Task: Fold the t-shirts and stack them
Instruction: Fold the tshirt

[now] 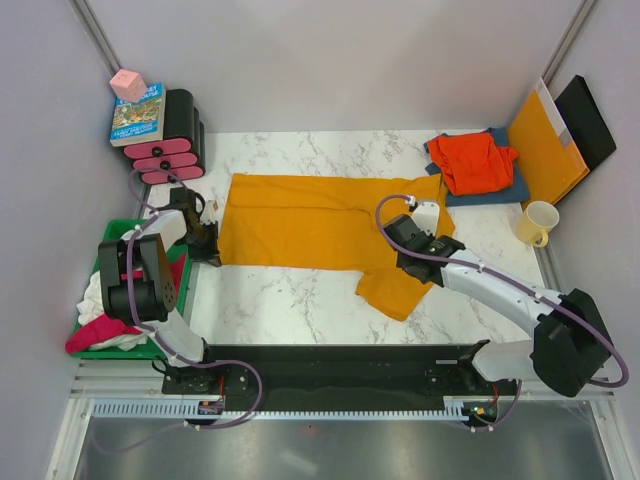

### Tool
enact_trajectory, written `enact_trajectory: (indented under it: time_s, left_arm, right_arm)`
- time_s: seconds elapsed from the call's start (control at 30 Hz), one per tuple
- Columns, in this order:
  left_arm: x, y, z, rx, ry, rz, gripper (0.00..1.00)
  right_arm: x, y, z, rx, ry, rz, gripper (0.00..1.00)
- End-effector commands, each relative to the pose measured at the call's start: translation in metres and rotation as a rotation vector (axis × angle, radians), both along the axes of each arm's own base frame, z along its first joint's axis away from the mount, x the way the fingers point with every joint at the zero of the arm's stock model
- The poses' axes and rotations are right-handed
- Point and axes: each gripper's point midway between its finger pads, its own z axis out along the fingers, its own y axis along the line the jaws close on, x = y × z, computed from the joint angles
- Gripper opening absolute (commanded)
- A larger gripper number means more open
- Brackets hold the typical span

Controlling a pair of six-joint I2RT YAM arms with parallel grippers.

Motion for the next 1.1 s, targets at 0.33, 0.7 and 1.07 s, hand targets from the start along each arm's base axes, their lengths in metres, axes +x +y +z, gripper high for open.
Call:
enact_trajectory:
  time_s: [0.33, 0.7, 1.07]
  left_arm:
    - [0.003, -0.011, 0.013, -0.054, -0.055, -0.021, 0.02]
    - [0.003, -0.014, 0.016, -0.066, -0.061, -0.02, 0.02]
    - [0.004, -0.015, 0.014, -0.075, -0.058, -0.022, 0.02]
  right_arm:
    - [-0.101, 0.027, -0.055, 0.165, 0.202, 0.006, 0.42]
    - [-0.131, 0.052, -0.066, 0.174, 0.224, 0.043, 0.45]
    - [-0.134, 0.035, -0.085, 0.077, 0.201, -0.02, 0.48]
